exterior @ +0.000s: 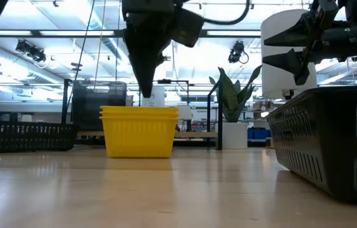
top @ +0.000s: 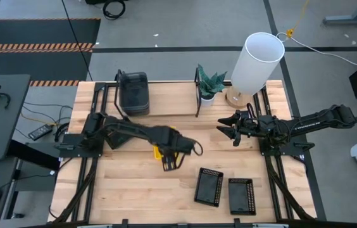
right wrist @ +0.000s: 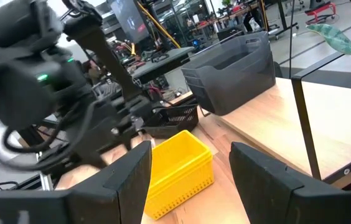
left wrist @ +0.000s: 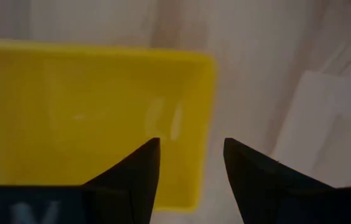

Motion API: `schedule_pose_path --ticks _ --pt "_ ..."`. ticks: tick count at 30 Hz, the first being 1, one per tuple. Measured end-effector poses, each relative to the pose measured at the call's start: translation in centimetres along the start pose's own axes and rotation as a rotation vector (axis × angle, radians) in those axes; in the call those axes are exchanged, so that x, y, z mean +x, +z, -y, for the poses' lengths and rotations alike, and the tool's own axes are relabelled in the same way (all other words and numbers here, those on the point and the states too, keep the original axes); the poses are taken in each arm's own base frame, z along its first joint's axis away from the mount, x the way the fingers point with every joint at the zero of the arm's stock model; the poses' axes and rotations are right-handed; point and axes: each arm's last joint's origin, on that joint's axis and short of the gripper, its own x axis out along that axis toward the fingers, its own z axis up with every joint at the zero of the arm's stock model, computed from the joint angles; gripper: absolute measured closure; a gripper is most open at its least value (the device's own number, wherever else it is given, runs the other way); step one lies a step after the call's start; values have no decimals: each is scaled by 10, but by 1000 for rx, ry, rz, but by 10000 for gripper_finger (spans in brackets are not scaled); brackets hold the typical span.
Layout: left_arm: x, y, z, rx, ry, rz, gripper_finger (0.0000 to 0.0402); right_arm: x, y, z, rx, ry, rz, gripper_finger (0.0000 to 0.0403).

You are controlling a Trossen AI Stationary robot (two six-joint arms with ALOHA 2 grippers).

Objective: Stack baskets on shelf by color
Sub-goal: Put the stacked yellow bin on the shelf

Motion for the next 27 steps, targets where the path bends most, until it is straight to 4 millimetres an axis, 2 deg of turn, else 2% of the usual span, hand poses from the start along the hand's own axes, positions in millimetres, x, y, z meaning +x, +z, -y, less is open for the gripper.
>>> schedule_pose_path --ticks 5,11,16,22,27 --pt "10 -1 22 5 21 37 212 0 0 0 0 0 0 182" --pt "30 4 17 -49 53 -13 213 0 0 0 0 0 0 182" --pt "57 1 12 -34 68 -58 234 0 0 0 0 0 0 182" --pt "66 -1 9 -5 67 -60 277 0 0 0 0 0 1 182" --pt "66 0 9 20 64 -49 348 0 0 0 1 1 3 182"
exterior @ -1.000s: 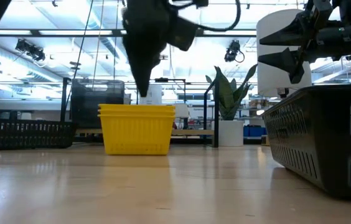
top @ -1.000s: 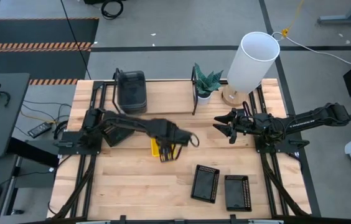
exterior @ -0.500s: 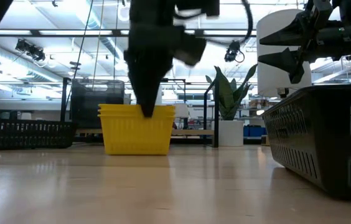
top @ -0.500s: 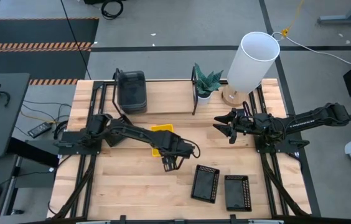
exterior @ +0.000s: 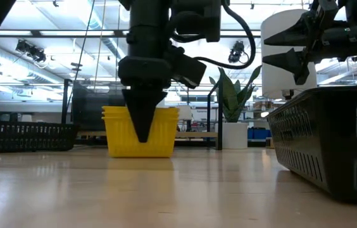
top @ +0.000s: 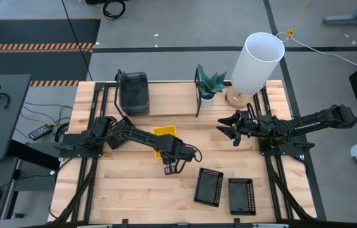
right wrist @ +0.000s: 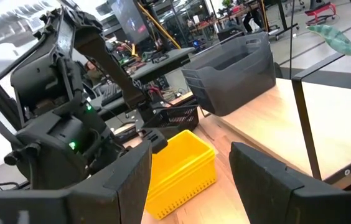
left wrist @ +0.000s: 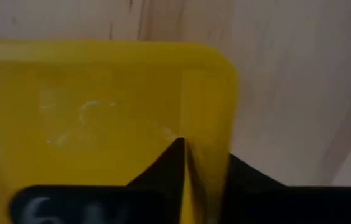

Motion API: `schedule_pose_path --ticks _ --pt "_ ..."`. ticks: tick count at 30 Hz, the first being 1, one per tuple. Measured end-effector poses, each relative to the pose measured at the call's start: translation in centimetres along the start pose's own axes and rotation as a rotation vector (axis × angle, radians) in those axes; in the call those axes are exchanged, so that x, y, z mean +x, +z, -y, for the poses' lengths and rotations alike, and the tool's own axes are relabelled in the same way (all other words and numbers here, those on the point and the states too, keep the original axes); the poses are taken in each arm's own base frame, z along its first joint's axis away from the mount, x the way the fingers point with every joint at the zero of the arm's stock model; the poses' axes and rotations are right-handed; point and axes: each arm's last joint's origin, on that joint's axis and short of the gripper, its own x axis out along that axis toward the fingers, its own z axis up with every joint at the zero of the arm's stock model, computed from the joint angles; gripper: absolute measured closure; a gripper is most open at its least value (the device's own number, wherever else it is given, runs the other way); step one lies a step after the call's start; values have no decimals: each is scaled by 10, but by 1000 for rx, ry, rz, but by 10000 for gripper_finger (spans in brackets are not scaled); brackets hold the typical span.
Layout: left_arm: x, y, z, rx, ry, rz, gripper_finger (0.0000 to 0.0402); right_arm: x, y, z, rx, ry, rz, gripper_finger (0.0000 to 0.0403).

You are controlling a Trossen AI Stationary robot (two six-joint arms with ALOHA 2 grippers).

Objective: Stack baskets on shelf by color
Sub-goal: Put the stacked yellow bin on the shelf

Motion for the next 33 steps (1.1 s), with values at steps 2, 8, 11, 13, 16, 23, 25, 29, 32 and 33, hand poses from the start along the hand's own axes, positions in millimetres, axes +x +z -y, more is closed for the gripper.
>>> schedule_pose_path --ticks 2,8,11,13,16,23,25,29,32,33 --pt "-1 -1 1 28 9 2 382 0 0 0 0 -1 -1 182" --pt "-5 -1 3 77 43 21 388 0 0 0 0 0 0 182" --pt "-16 0 1 77 41 24 389 0 0 0 0 -1 -1 182" --pt "-26 0 -1 75 53 43 389 0 0 0 0 0 0 182" --pt "-41 2 -7 62 51 86 389 0 0 0 0 0 0 182" --pt "-59 1 -31 44 80 116 389 0 0 0 0 -1 -1 182" --pt "-60 3 -41 43 85 122 389 0 0 0 0 0 1 182" --pt "-58 9 -67 43 110 112 389 0 0 0 0 0 0 182" --pt "-56 12 -88 38 134 107 389 0 0 0 0 0 0 182" --pt "-55 13 -94 34 144 106 389 0 0 0 0 0 0 182"
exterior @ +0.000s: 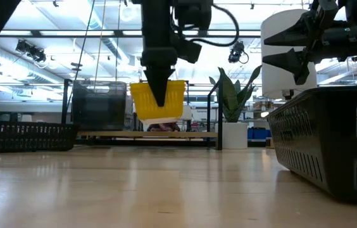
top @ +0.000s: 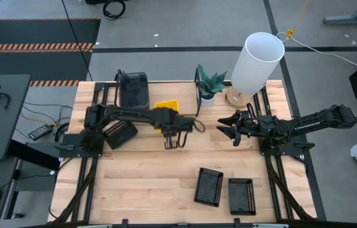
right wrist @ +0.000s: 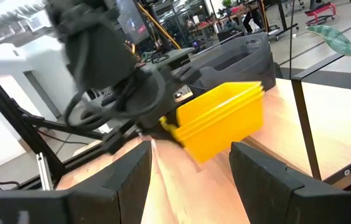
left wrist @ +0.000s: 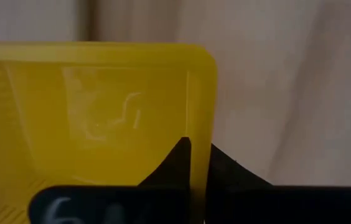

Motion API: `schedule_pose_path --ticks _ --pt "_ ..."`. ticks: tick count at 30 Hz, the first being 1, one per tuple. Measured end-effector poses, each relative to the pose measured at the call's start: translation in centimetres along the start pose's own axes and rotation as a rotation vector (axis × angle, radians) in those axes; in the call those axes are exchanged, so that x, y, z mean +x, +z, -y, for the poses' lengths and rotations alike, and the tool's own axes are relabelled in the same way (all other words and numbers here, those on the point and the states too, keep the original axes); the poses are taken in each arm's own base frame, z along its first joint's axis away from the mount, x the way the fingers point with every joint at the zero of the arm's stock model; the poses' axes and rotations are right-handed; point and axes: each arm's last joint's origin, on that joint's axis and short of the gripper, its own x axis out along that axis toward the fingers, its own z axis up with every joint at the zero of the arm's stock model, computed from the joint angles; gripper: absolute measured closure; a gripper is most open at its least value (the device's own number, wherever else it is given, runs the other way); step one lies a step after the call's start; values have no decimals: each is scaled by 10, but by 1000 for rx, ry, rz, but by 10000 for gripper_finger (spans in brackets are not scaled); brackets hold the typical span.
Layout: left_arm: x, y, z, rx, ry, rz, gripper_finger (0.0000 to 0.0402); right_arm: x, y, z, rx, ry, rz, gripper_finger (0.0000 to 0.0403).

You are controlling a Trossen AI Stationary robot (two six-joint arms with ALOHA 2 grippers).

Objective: Stack baskets on shelf by color
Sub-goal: Put the stacked yellow bin on the shelf

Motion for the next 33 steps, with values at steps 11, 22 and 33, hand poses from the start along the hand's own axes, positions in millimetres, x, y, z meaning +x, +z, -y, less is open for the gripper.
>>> schedule_pose_path --ticks 11,22,33 --pt "17 1 -63 -22 72 -28 389 0 0 0 0 0 0 182" --pt "43 -17 -101 -10 55 -124 389 0 0 0 0 0 0 182" --pt "47 -20 -103 -30 53 -138 320 0 0 0 0 0 0 182"
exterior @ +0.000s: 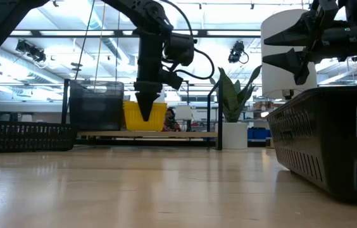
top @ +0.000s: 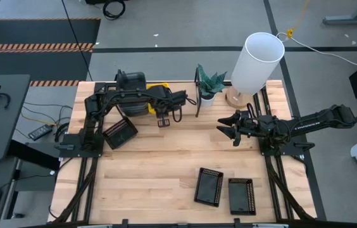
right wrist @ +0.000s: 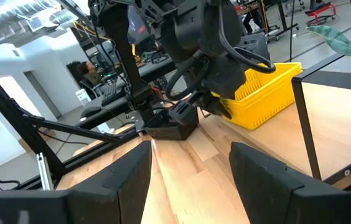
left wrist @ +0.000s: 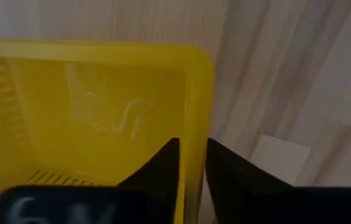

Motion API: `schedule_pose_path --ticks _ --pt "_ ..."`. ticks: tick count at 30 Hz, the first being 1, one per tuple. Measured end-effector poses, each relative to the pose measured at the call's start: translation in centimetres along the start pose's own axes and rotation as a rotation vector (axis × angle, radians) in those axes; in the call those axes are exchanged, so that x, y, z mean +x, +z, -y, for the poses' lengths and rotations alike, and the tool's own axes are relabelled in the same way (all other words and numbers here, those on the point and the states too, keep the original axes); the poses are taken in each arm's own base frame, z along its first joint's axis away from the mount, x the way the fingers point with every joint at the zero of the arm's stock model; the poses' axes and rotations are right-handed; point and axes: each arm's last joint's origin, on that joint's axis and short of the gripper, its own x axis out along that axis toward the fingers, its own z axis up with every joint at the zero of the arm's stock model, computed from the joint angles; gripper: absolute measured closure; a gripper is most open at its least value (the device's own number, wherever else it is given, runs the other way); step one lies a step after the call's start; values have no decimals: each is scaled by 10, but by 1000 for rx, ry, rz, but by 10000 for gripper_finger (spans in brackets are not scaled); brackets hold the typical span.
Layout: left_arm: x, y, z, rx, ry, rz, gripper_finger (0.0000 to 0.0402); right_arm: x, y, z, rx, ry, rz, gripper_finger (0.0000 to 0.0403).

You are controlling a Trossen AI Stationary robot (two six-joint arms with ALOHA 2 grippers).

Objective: Stack baskets on shelf by color
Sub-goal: Put the stacked yellow bin on the shelf, then move the bin from the middle left to the center of the table

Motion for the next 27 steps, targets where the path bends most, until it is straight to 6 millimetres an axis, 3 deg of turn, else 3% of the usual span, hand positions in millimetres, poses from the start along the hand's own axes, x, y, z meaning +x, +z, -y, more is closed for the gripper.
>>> schedule_pose_path --ticks 6,12,16,22,27 --pt "-6 0 7 25 85 5 246 0 0 0 0 0 0 182" --pt "-32 2 19 45 114 70 203 0 0 0 0 0 0 182" --pt "-49 6 39 93 73 116 201 0 0 0 0 0 0 182" --pt "-60 4 76 114 -105 132 223 0 0 0 0 -1 0 182" --pt "-72 -2 115 205 -165 146 241 0 0 0 0 0 0 182"
